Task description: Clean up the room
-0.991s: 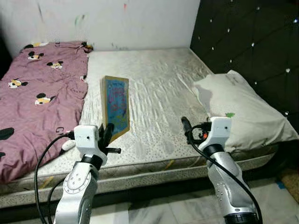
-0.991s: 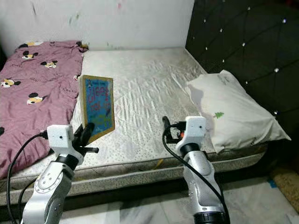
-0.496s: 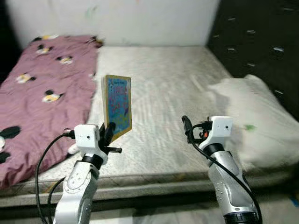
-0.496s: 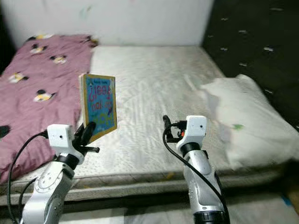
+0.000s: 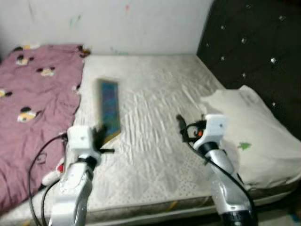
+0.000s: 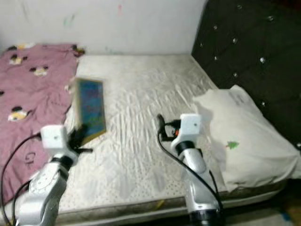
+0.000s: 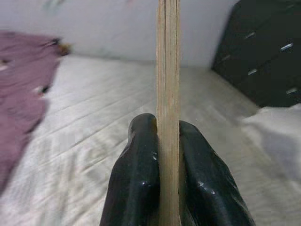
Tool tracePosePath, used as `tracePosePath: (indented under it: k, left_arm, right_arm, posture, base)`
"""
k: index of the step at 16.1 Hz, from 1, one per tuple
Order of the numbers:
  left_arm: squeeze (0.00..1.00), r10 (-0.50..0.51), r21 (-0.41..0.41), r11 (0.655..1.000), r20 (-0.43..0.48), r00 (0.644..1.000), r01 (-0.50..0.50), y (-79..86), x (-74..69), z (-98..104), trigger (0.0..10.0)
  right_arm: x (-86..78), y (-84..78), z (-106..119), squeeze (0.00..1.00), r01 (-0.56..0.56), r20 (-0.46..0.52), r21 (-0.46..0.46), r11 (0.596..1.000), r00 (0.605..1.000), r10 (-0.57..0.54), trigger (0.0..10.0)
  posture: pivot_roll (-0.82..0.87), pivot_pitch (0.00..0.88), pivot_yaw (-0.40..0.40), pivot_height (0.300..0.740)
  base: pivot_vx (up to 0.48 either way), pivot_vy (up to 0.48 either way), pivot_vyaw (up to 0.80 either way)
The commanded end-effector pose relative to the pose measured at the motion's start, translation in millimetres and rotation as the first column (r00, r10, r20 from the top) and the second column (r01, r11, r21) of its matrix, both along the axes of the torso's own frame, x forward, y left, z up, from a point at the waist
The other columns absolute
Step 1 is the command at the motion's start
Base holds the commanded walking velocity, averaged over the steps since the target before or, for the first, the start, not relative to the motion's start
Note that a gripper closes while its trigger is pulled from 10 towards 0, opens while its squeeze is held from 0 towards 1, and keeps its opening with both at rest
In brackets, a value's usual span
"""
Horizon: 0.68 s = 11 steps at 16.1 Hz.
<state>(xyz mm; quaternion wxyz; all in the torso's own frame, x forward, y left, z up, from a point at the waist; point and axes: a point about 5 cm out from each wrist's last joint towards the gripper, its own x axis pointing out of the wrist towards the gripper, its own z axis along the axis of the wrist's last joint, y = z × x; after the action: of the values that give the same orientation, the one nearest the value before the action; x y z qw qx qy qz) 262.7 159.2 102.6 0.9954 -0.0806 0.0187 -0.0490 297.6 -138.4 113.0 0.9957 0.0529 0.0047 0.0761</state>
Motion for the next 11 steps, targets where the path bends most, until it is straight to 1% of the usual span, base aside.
tracePosePath:
  k: [1,2,5,7,11]
  left_arm:
    - [0.0,-0.044,-0.007,0.999,0.06,0.997,0.045,-12.6,2.7,12.1,10.0]
    - [0.0,-0.045,-0.005,0.999,0.063,0.997,0.045,-12.6,2.7,12.3,10.0]
    - [0.0,-0.048,-0.004,0.999,0.064,0.997,0.048,-14.1,2.4,12.3,10.0]
    - [0.0,-0.046,-0.006,0.999,0.062,0.997,0.047,-14.2,2.4,12.2,10.0]
    - [0.0,-0.048,-0.007,0.999,0.063,0.997,0.048,-14.5,2.8,12.1,10.0]
  right_arm:
    - [-1.8,-9.8,-2.1,0.0,0.026,-0.008,-0.014,1.0,1.0,-0.027,10.0]
    - [-2.0,-9.4,-1.9,0.0,0.023,-0.006,-0.019,1.0,1.0,-0.023,10.0]
    - [-2.0,-10.0,-1.9,0.0,0.022,-0.002,-0.022,1.0,1.0,-0.022,10.0]
    - [-2.1,-9.3,-1.7,0.0,0.019,0.0,-0.023,1.0,1.0,-0.019,10.0]
    - [-2.3,-7.6,-1.2,0.0,0.009,0.005,-0.022,1.0,1.0,-0.009,10.0]
  posture:
    - [-0.08,0.0,-0.025,0.74]
    - [-0.08,0.0,-0.028,0.74]
    - [-0.08,0.0,-0.028,0.74]
    - [-0.08,0.0,-0.028,0.74]
    - [-0.08,0.0,-0.028,0.74]
  base:
    - [0.0,0.0,0.0]
    - [0.0,0.0,0.0]
    - [0.0,-0.282,0.0]
    - [0.0,-0.319,0.46]
    - [0.0,-0.326,0.7]
